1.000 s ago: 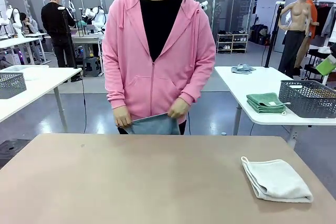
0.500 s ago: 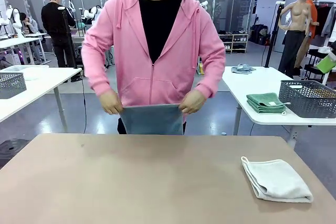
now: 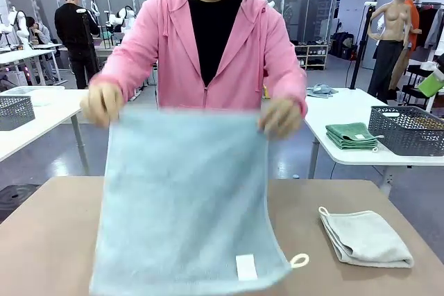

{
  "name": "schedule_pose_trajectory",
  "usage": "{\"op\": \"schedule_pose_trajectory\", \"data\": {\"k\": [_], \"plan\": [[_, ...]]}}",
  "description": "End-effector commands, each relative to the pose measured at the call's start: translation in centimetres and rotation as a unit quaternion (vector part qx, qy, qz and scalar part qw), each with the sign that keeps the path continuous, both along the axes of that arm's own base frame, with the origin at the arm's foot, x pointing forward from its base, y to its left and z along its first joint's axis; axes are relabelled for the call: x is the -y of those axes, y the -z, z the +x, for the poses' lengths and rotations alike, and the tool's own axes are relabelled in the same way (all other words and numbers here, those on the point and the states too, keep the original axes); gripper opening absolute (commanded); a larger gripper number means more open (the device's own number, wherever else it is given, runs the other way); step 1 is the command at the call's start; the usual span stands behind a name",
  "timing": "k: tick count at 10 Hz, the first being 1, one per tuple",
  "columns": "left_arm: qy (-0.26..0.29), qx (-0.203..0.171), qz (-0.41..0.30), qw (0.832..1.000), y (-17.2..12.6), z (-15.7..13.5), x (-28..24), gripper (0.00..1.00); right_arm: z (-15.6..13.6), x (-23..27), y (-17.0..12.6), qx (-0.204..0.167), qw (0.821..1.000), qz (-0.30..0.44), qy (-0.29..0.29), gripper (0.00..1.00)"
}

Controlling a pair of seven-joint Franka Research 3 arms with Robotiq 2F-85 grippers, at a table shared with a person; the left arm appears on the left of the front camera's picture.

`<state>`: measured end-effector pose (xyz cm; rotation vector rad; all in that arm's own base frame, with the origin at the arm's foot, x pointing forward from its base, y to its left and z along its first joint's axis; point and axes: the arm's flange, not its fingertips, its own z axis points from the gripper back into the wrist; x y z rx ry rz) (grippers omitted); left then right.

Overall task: Fold the towels and place them in the basket.
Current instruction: When a person lays out a Towel with hook on the table, fold it in half twice.

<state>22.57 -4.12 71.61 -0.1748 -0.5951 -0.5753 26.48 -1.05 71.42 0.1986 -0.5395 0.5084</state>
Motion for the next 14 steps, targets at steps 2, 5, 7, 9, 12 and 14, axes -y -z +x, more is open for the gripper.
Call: {"op": "schedule_pose_trajectory", "data": {"k": [2, 5, 7, 9, 12, 14], "plan": [[0.002, -0.001, 0.0, 1.0, -0.01, 0.08, 0.08, 1.0, -0.16, -0.05, -0.11, -0.004, 1.0, -0.003, 0.002, 1.0], [0.002, -0.001, 0.0, 1.0, -0.01, 0.08, 0.08, 1.0, -0.16, -0.05, -0.11, -0.004, 1.0, -0.003, 0.002, 1.0], [0.002, -0.001, 0.0, 1.0, -0.01, 0.08, 0.08, 1.0, -0.16, -0.05, -0.11, -0.004, 1.0, -0.003, 0.002, 1.0], [0.002, -0.001, 0.0, 1.0, -0.01, 0.08, 0.08, 1.0, -0.16, -0.05, -0.11, -0.004, 1.0, -0.003, 0.002, 1.0], [0.002, -0.001, 0.0, 1.0, -0.01, 0.08, 0.08, 1.0, -0.16, -0.05, -0.11, -0.004, 1.0, -0.003, 0.002, 1.0], [0.002, -0.001, 0.0, 1.0, -0.01, 0.08, 0.08, 1.0, -0.16, -0.05, -0.11, -0.004, 1.0, -0.003, 0.002, 1.0]]}}
